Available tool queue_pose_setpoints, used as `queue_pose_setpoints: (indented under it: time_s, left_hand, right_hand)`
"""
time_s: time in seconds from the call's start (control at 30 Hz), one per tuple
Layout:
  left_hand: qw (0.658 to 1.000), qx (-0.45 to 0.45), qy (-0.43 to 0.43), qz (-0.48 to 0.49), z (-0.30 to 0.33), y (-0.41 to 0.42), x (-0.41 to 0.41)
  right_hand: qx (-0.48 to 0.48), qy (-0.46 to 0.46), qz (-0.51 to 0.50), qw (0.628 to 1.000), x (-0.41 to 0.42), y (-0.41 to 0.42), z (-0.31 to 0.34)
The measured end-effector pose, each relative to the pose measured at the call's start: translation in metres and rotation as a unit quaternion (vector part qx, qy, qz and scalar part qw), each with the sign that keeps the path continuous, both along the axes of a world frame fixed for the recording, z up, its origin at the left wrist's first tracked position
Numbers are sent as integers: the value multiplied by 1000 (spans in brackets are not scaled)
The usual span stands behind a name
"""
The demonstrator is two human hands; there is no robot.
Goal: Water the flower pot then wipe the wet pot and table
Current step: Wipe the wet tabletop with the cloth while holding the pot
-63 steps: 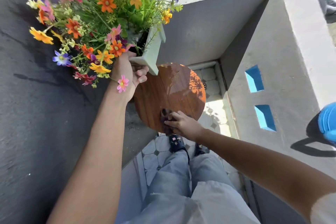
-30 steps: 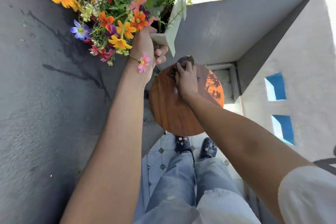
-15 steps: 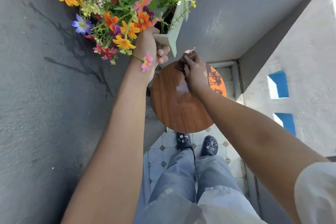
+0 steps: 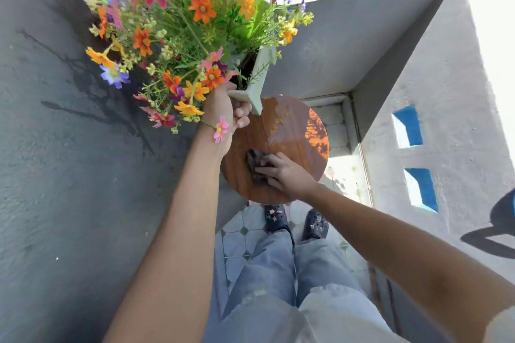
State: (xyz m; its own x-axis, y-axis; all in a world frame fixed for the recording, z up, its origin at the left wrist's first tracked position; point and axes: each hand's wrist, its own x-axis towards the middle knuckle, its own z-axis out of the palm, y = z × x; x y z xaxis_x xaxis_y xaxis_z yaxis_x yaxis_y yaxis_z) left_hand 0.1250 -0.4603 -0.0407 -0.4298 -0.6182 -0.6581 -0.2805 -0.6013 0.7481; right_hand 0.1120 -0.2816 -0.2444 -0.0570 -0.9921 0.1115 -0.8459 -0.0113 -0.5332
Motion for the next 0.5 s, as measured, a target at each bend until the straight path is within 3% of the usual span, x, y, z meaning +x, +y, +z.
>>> queue_pose_setpoints:
  time_s: [0.1,0.2,0.3,0.4,0.5]
  left_hand:
    - [1000,18,-2,9,-12,14,7]
    - [999,36,-5,28,-27,30,13]
    - [997,53,-10,53,-34,48,17]
    - [996,51,-21,76,-46,63,22]
    - [993,67,-27,95,-55,80,25]
  right_hand:
    - [47,-21,-259,965,-80,-4,0]
    - [91,-12,-348,933,-98,-8,-12]
    - [92,-48,-270,957,-60,7,-6]
    - [67,-72,-101,990,-18,46,-1]
    - [79,-94,1,992,-12,79,-3]
